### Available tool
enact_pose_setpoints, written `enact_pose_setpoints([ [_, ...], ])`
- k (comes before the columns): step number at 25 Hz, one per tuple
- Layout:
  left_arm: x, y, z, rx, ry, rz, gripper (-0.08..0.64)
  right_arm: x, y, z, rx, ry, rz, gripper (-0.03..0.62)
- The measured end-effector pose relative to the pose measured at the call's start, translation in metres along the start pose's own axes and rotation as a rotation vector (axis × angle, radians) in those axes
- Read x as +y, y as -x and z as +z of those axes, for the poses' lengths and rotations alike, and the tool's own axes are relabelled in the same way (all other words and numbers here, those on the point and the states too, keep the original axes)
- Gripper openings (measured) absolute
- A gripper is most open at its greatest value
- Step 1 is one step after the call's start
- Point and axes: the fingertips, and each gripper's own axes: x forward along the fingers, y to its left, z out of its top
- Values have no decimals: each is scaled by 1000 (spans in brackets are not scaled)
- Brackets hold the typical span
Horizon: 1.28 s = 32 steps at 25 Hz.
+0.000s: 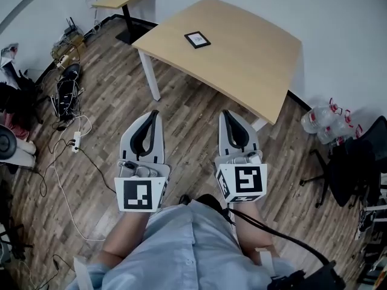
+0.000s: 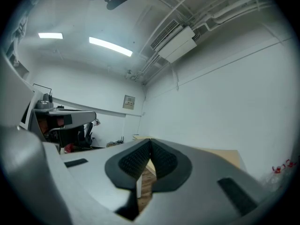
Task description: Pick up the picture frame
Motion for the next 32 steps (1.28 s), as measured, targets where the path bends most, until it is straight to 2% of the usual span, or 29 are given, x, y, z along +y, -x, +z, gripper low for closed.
enact_pose_setpoints([
  [5, 9, -28, -25, 44, 70, 21, 2, -10, -29, -19, 30, -10, 3, 2],
  [9, 17, -63, -46, 58, -15, -3, 2, -25, -65, -34, 50, -24, 15, 2],
  [12, 23, -99, -56, 63, -25, 2, 2, -43, -99, -41, 56, -32, 23, 2],
  [16, 33, -153, -70, 102, 51, 52, 2, -68, -152, -48, 71, -39, 47, 2],
  [25, 52, -252, -83, 107, 22, 115, 2, -112, -259, -47, 66, -45, 143, 2],
  [32, 83, -290, -92, 116, 32, 191, 2, -133, -319, -42, 60, -36, 167, 2],
])
